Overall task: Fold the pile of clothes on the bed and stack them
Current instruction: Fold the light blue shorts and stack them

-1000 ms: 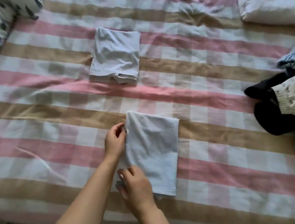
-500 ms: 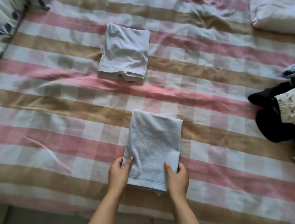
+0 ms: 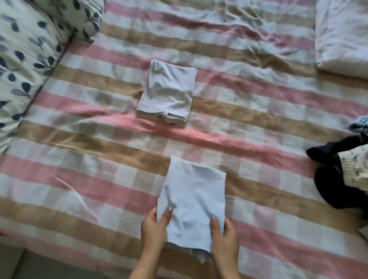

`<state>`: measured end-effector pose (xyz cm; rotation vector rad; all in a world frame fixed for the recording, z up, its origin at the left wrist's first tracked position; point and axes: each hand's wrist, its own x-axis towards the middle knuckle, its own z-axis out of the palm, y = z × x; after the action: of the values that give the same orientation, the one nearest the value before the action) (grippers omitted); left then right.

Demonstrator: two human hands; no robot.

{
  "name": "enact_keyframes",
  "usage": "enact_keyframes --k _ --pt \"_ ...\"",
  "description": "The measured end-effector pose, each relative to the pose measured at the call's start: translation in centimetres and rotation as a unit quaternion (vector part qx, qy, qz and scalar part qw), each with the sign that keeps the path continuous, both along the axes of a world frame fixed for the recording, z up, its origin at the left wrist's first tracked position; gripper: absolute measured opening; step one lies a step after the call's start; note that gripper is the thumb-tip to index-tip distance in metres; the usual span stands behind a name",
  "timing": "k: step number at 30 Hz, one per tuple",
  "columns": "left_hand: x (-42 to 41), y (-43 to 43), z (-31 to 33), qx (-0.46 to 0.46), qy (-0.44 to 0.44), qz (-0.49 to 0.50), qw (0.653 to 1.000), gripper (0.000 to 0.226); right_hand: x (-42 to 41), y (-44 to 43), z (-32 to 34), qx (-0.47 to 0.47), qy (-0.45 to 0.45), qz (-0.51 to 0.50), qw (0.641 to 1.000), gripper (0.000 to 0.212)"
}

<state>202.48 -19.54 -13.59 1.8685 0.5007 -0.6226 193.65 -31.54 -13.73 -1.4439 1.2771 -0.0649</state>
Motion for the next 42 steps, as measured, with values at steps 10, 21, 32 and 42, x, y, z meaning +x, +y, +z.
enact_keyframes --k 10,21,32,42 --pt "12.1 -2.5 8.0 -0.159 -0.085 0.02 0.983 0.021 12.3 -2.6 8.4 -0.04 -0.14 0.002 0.989 0.01" --pt "36.8 -8.7 6.7 -0.229 -0.171 -0.105 0.953 0.032 36.2 -10.4 5.5 -0.149 -0.252 0.008 0.956 0.009" --pt "37.0 -8.3 -3.2 -0.18 -0.024 -0.067 0.981 0.03 35.8 -9.5 -4.3 -0.093 -0.153 0.027 0.983 0.02" --pt "35.8 -7.1 -4.7 -0.059 -0.013 -0.094 0.994 0.03 33.1 -8.3 -6.1 -0.001 -0.011 0.029 1.0 0.036"
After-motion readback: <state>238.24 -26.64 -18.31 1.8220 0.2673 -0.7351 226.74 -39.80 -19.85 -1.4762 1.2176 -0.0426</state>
